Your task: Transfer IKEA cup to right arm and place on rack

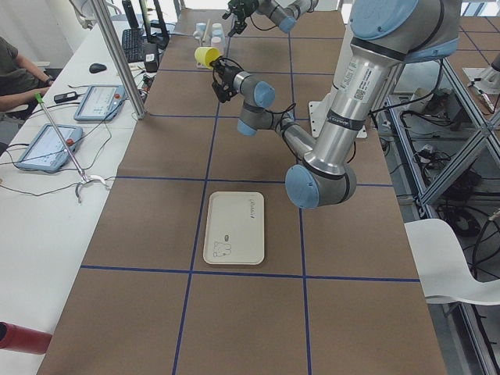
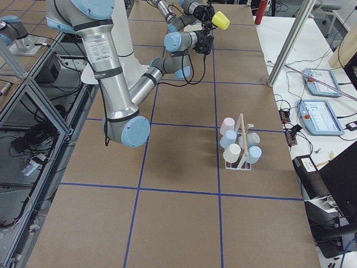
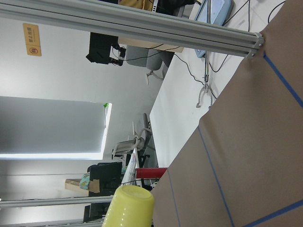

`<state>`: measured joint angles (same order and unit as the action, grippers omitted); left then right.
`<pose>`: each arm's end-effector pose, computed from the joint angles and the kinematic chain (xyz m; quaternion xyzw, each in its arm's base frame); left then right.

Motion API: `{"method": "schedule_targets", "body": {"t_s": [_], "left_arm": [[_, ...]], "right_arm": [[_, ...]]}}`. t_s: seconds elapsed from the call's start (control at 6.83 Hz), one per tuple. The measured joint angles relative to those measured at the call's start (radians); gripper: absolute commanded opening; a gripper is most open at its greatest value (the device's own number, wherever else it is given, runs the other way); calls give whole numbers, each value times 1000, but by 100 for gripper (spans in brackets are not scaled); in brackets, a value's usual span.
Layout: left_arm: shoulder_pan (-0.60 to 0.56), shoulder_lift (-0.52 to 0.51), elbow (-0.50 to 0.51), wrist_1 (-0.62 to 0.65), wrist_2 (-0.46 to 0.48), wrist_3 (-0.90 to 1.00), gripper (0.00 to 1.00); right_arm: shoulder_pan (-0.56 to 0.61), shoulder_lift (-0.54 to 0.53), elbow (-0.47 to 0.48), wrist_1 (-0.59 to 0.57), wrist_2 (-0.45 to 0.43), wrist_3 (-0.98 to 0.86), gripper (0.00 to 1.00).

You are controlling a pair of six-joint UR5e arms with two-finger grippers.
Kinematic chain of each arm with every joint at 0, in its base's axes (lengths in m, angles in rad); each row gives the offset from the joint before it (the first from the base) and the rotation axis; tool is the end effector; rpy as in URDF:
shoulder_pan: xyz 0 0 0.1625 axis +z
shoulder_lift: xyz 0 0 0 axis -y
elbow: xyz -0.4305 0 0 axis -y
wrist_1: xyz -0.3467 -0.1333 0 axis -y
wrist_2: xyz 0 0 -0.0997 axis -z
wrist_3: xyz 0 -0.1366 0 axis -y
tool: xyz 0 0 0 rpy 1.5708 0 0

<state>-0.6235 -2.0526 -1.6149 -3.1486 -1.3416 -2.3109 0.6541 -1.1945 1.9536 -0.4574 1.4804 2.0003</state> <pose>0.3613 -0.4623 0.2165 0.0064 0.8645 -0.3876 0.3200 -0.3161 -0.4259 0.1886 0.1168 -0.7964 0.3366 0.4886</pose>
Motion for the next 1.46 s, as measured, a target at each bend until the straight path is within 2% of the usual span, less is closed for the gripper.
{"method": "schedule_targets", "body": {"t_s": [0.29,1.46], "left_arm": [[34,-36,8,-25,5,-25,0],[142,-93,16,-59,9,-15,0]], "right_arm": [[-59,36,-17,21,-82,9,100],[-71,45,-54,53,-94,11,100]]}}
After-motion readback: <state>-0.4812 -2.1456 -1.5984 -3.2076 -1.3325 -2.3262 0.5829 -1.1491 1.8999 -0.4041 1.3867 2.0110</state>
